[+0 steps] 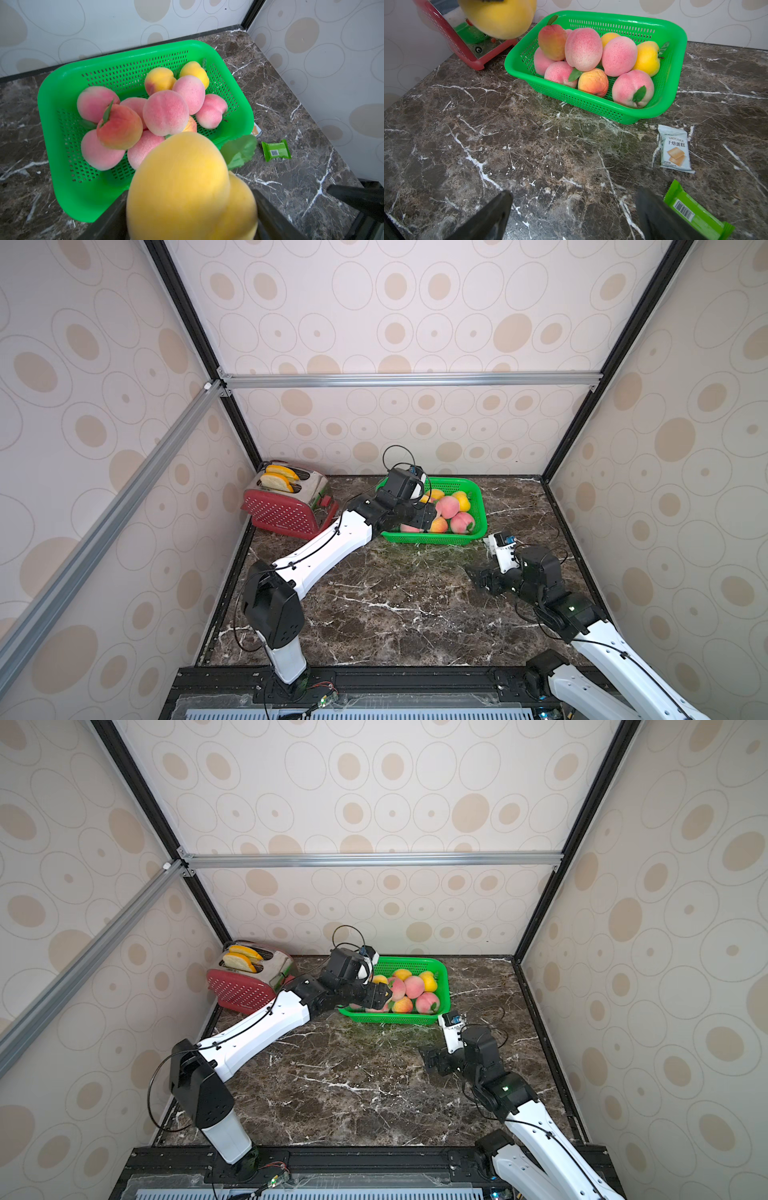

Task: Put the peaches into the basket
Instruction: Pick up the peach from the center of the board, then place the peach in the basket.

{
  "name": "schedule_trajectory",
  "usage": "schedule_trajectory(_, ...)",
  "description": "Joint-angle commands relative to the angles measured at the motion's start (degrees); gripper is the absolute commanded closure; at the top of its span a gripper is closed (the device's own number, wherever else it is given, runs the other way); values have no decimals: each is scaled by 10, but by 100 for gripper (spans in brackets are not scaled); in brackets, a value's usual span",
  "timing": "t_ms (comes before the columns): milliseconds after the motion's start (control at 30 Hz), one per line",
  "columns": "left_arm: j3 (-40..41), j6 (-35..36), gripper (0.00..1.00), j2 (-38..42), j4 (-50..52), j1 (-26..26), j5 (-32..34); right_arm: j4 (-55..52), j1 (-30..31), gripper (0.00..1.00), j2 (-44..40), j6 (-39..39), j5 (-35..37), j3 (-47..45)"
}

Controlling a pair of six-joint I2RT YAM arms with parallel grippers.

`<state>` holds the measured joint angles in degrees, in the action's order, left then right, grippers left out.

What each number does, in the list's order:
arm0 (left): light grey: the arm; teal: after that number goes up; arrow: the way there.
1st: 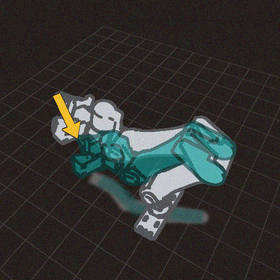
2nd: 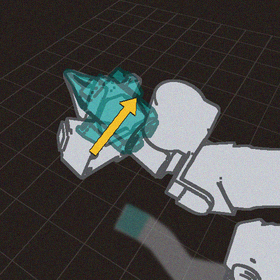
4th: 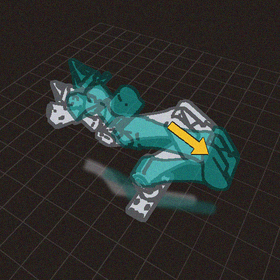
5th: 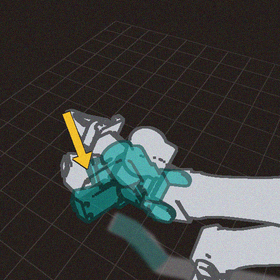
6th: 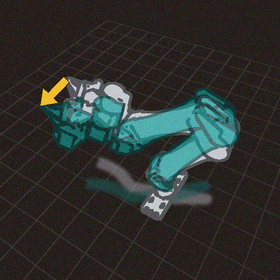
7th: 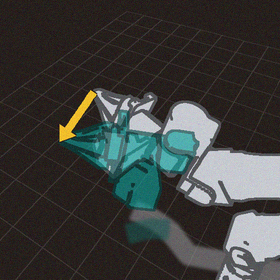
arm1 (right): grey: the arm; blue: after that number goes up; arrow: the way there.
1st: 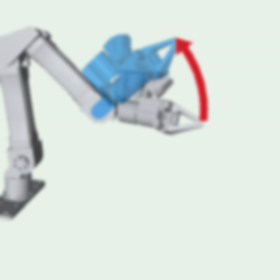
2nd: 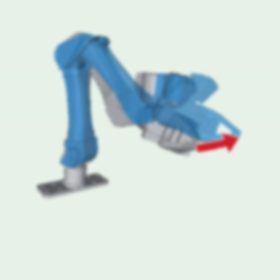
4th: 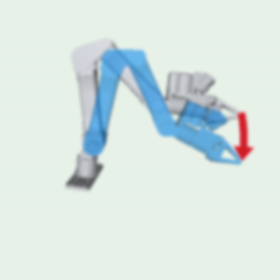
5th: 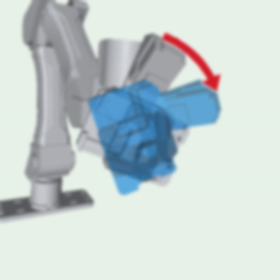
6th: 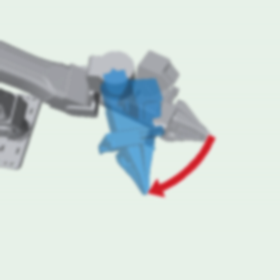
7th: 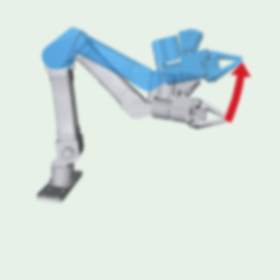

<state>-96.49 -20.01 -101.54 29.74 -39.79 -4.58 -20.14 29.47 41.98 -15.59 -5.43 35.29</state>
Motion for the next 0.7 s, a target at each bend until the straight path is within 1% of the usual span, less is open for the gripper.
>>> schedule_trajectory(0,-59,26,22,-41,37,17,0,-12,2,3,-8,5,5,9)
schedule_trajectory(267,-153,35,22,-112,38,66,-15,-13,2,3,-14,9,11,7)
schedule_trajectory(500,-223,76,22,-178,52,78,-21,-13,2,2,-18,12,16,4)
schedule_trajectory(667,-257,96,21,-219,31,84,-43,-14,2,2,-19,11,17,0)
